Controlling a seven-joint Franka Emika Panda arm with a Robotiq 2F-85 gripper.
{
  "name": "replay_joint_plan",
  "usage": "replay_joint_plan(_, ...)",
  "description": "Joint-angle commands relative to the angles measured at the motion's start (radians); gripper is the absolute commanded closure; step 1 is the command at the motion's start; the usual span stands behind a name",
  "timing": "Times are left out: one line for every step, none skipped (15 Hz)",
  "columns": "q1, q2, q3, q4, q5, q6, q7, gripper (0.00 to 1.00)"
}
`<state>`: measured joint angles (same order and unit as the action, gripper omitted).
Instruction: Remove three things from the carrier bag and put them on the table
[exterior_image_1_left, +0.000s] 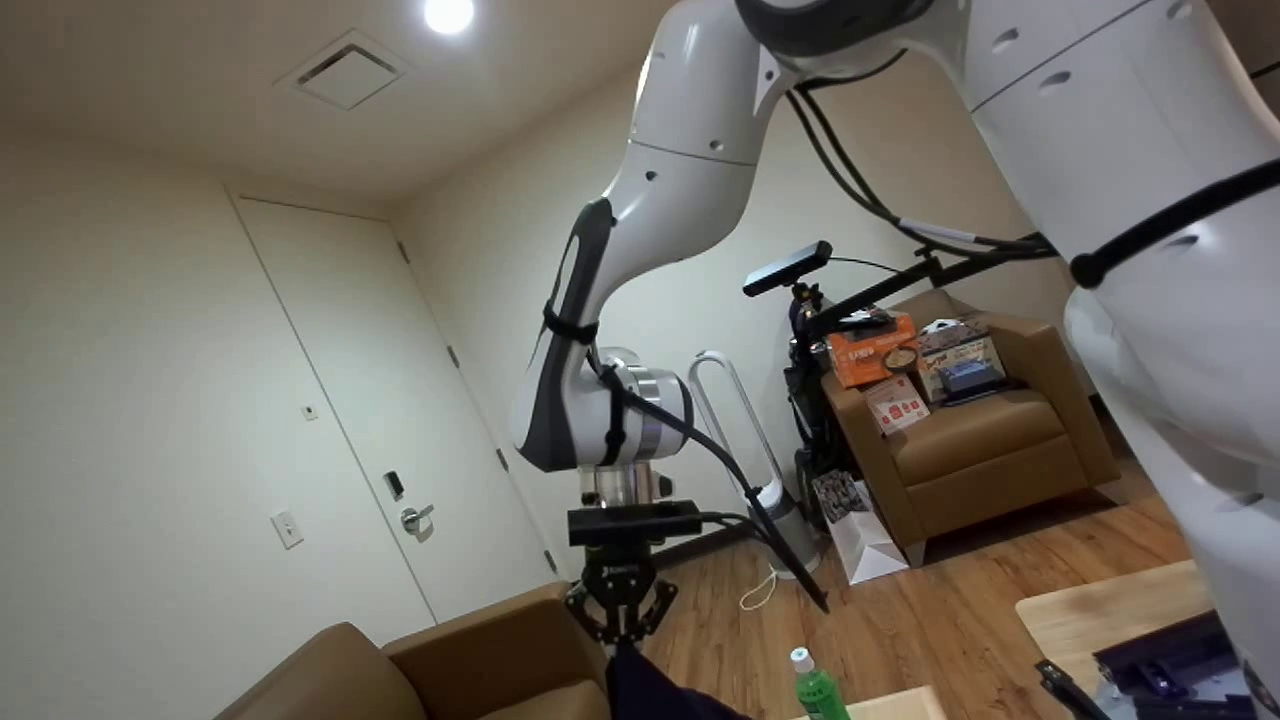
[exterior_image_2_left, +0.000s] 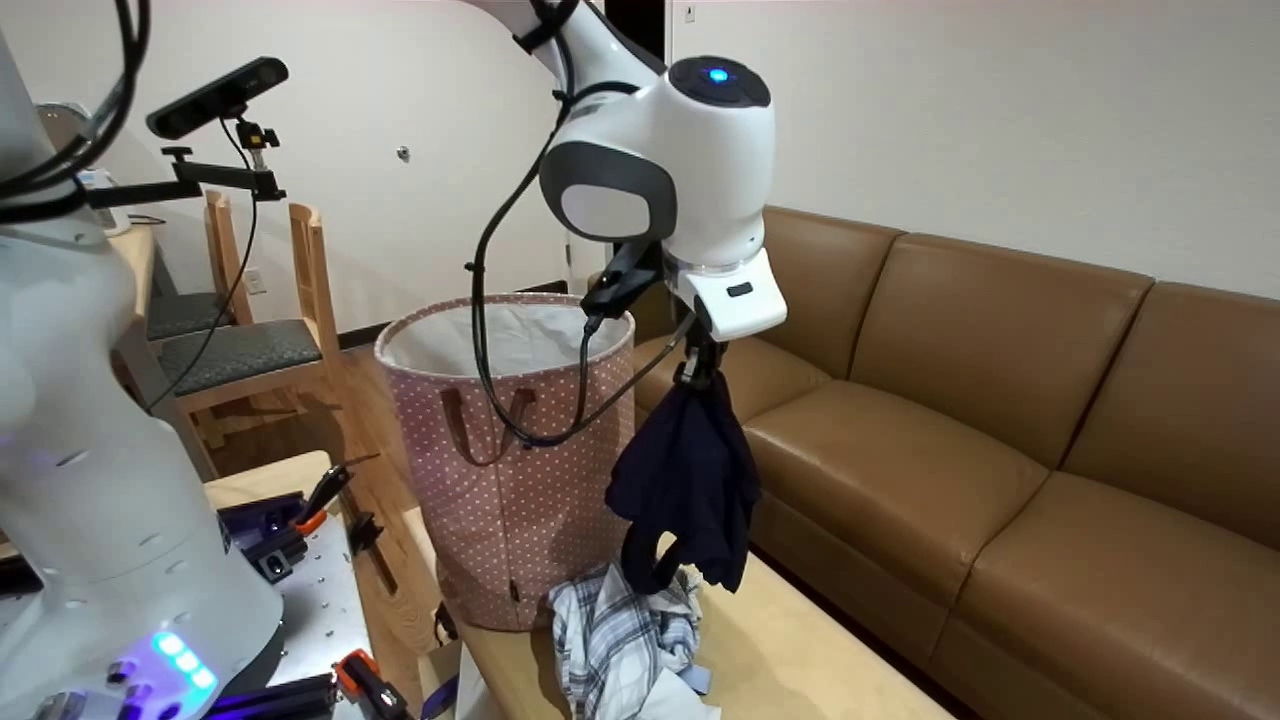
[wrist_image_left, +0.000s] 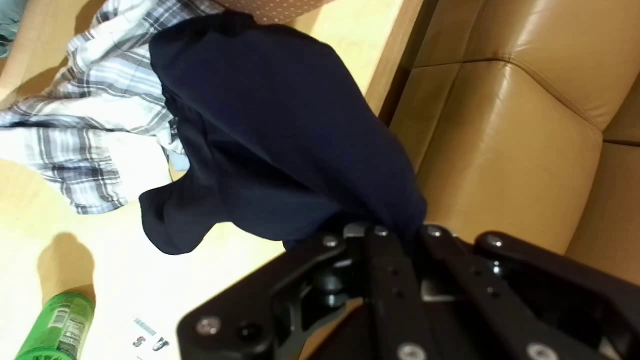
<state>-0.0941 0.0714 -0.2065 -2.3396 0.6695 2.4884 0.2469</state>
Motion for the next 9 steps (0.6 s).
replay_joint_plan(-0.017, 0.026, 0.030, 0.003, 0.010, 0.036, 0.003, 0.94)
replay_joint_plan(-0.021, 0.058, 0.031, 0.013, 0.017, 0.040, -0.008, 0.93)
replay_joint_plan(-0.027, 0.092, 0.032, 0.020, 0.038, 0.060, -0.025, 0.93)
replay_joint_plan(-0.032, 0.128, 0.029, 0.023, 0.045, 0.107, -0.011, 0.94)
replay_joint_plan(-0.045, 0.166, 0.025, 0.033, 0.050, 0.115, -0.008, 0.94)
replay_joint_plan(-0.056, 0.200, 0.020, 0.041, 0.049, 0.134, 0.004, 0.94)
replay_joint_plan(-0.071, 0.236, 0.019, 0.054, 0.049, 0.131, 0.009, 0.94)
replay_joint_plan(-0.084, 0.273, 0.017, 0.071, 0.042, 0.128, 0.019, 0.93)
replay_joint_plan(-0.094, 0.312, 0.015, 0.088, 0.032, 0.127, 0.032, 0.93)
